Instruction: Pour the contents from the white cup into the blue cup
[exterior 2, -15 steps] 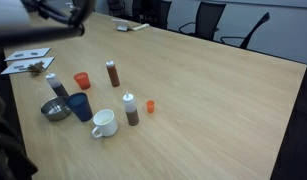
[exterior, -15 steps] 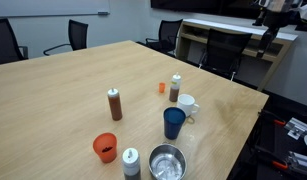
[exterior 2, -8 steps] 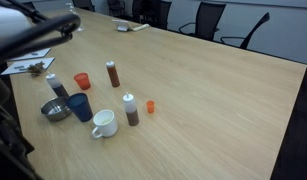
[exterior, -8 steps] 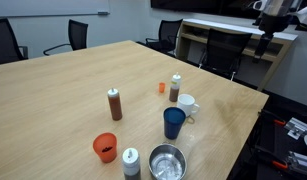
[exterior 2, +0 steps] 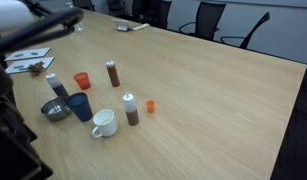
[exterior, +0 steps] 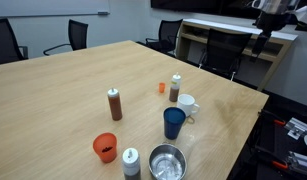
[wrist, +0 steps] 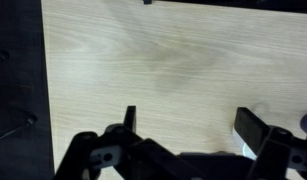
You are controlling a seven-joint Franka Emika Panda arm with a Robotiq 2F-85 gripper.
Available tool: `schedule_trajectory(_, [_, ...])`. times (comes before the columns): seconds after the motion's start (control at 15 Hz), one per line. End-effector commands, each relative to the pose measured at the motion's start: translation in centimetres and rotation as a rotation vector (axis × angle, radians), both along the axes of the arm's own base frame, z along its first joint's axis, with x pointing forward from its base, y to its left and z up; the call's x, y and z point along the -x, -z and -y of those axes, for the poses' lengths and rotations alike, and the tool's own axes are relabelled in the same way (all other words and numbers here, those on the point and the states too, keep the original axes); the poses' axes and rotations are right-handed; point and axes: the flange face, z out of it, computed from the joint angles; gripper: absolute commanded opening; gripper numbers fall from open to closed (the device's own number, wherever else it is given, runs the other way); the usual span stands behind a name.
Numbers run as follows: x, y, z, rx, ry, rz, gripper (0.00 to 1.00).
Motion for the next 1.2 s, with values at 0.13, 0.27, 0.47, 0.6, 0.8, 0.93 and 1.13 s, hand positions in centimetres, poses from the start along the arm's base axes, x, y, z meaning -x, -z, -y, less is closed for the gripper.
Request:
schedule_trajectory(0.13, [-1.6,-3.5,-7.5,-0.119,0.013,0.003,1.0])
schedule_trajectory(0.27, [-1.2,-4.7,-10.4,-0.101,0.051,-0.008,1.0])
schedule_trajectory(0.47, [-0.7,-4.8,-11.7,-0.068,0.053,0.001,1.0])
schedule_trajectory(0.6, [-0.4,-5.1,-12.3,-0.048,0.08,-0.01,1.0])
schedule_trajectory(0.8, [-0.4,-5.0,-11.9,-0.045,0.091,-0.016,1.0])
schedule_trajectory(0.93, [-0.4,-5.0,-11.9,-0.045,0.092,-0.017,1.0])
schedule_trajectory(1.13, [-1.3,-4.0,-11.8,-0.059,0.084,0.006,1.0])
